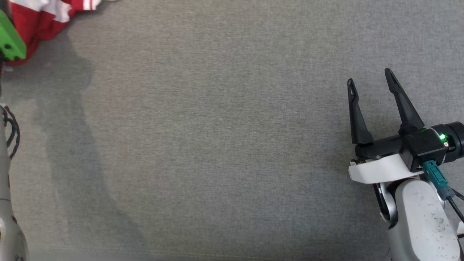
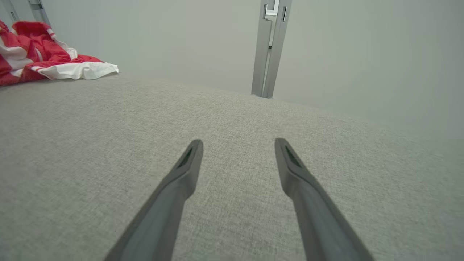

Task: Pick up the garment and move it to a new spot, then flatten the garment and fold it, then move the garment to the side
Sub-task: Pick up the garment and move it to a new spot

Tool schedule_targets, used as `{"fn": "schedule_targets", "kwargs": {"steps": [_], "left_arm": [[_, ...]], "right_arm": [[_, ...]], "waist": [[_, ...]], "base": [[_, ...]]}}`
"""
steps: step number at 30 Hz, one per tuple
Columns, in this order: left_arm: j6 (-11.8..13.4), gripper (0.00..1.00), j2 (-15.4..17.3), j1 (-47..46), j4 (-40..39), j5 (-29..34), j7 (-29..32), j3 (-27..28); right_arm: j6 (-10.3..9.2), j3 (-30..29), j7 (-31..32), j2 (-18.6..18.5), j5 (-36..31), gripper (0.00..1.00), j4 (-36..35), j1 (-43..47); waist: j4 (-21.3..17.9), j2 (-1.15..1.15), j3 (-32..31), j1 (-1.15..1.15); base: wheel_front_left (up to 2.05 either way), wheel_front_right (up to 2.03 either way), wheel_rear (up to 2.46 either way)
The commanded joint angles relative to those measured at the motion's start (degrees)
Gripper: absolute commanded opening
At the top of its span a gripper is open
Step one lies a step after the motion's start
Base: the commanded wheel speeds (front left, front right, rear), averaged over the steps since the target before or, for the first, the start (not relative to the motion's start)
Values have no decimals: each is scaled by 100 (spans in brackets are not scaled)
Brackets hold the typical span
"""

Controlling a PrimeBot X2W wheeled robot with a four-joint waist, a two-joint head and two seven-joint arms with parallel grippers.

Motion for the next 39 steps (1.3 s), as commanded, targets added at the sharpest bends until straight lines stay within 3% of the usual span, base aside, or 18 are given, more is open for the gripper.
{"fn": "schedule_targets", "kwargs": {"steps": [1, 7, 8, 9, 10, 11, 25, 32, 39], "left_arm": [[-3, 100, 36, -137, 81, -42, 34, -3], [200, 100, 90, -161, 508, -44, 156, 4], [222, 48, 104, -156, 564, -44, 169, 2], [241, 37, 112, -147, 617, -50, 187, 0], [247, 12, 124, -132, 662, -53, 190, -8], [251, 1, 126, -119, 691, -58, 196, -16], [83, 0, 289, -287, 533, 106, -108, -302], [-161, 0, 103, -405, -164, 263, -98, -867], [-271, 0, -283, -182, -1008, -1, 51, -1416]], "right_arm": [[-8, -8, -18, -16, -38, 100, -43, -61], [-8, 38, -18, -15, 15, 100, -26, -36], [-8, 56, -18, -15, 25, 100, -13, -38], [-8, 70, -18, -15, 35, 100, 0, -37], [-8, 86, -18, -15, 46, 100, 13, -36], [-8, 88, -18, -15, 50, 100, 25, -33], [-8, 189, -18, -16, 323, 100, 283, 85], [-8, -7, -18, -16, 607, 100, 447, 346], [-8, -239, -18, -15, 797, 100, 521, 664]], "waist": [[-241, 0, 259, -1], [-294, 0, 253, -1], [-297, 0, 236, -1], [-297, 0, 216, -1], [-295, 0, 187, -1], [-288, 0, 157, -1], [-263, 0, -738, -1], [-485, 0, -1594, -1], [-876, 0, -2253, -1]], "base": [[0, 0, 0], [0, 0, 0], [0, 0, 0], [0, 0, 0], [0, 0, 0], [0, 0, 0], [0, 0, 0], [0, 0, 0], [0, 0, 0]]}}
